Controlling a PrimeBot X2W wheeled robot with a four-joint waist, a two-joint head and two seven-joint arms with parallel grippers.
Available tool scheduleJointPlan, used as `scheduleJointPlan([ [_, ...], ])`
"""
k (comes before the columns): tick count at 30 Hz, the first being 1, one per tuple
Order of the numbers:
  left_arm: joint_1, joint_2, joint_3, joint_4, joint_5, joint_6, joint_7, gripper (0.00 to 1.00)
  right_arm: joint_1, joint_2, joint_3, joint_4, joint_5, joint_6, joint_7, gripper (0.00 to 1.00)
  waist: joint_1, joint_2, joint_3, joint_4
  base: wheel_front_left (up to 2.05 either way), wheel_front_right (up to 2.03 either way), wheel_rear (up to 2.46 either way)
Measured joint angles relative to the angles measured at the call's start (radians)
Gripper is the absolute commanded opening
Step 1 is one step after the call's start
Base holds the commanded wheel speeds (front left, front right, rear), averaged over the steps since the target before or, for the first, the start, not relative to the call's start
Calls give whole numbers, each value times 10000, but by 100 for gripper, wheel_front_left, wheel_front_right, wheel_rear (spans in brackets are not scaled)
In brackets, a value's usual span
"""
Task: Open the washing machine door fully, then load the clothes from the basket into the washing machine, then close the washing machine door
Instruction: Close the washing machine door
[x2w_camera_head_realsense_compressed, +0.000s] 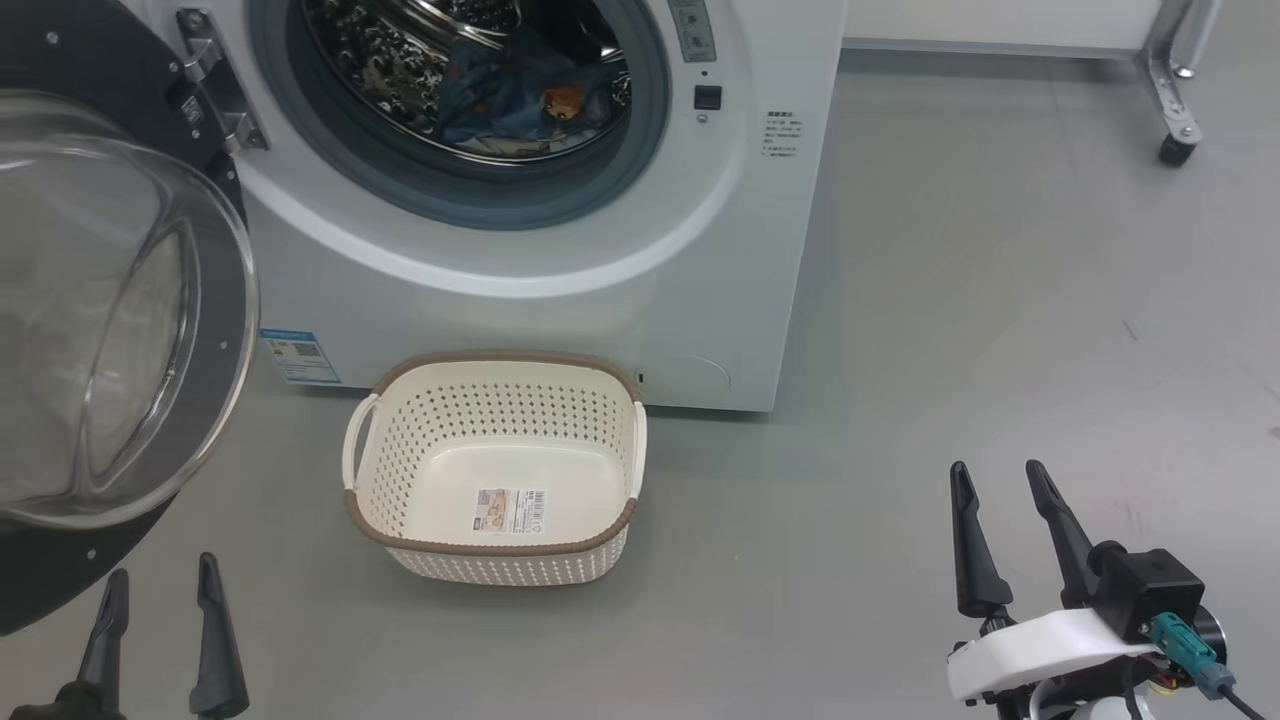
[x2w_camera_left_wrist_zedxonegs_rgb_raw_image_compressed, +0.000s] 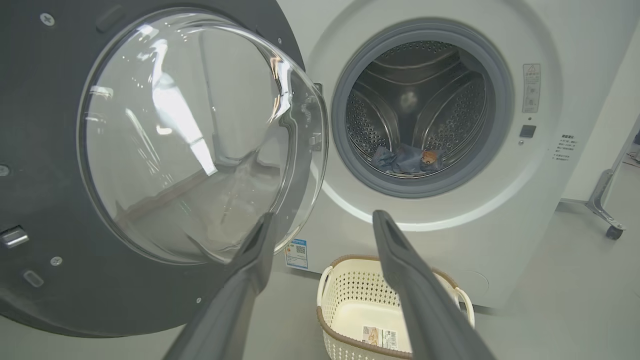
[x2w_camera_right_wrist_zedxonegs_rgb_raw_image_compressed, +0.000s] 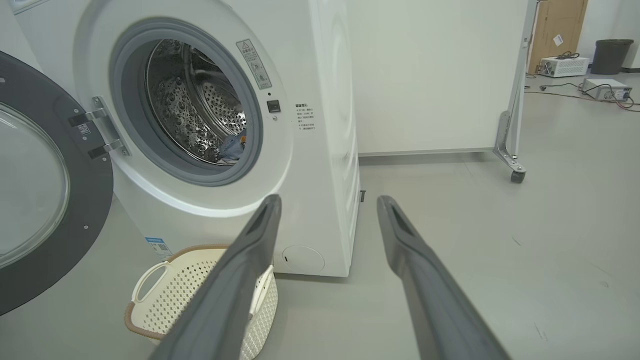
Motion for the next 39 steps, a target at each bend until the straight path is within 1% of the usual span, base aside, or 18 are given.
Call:
scheduleJointPlan([
  [15, -167, -77, 65, 301, 0, 27, 0, 100, -11, -21, 82, -31, -278, 4, 0, 100, 0, 0, 75, 1588, 0, 0, 0],
  [22, -197, -96, 146, 401, -6, 196, 0, 100, -14, -13, 209, -21, -353, 31, 0, 100, 0, 0, 74, 2349, 0, 0, 0],
  [29, -215, -111, 169, 550, -19, 203, 0, 100, -62, -10, 257, -2, -380, 58, 0, 100, 0, 0, 84, 3074, 0, 0, 0],
  [39, -221, -125, 280, 627, -157, 209, 0, 100, -86, -4, 403, 113, -441, 125, 0, 100, 0, 0, 76, 3801, 0, 0, 0],
])
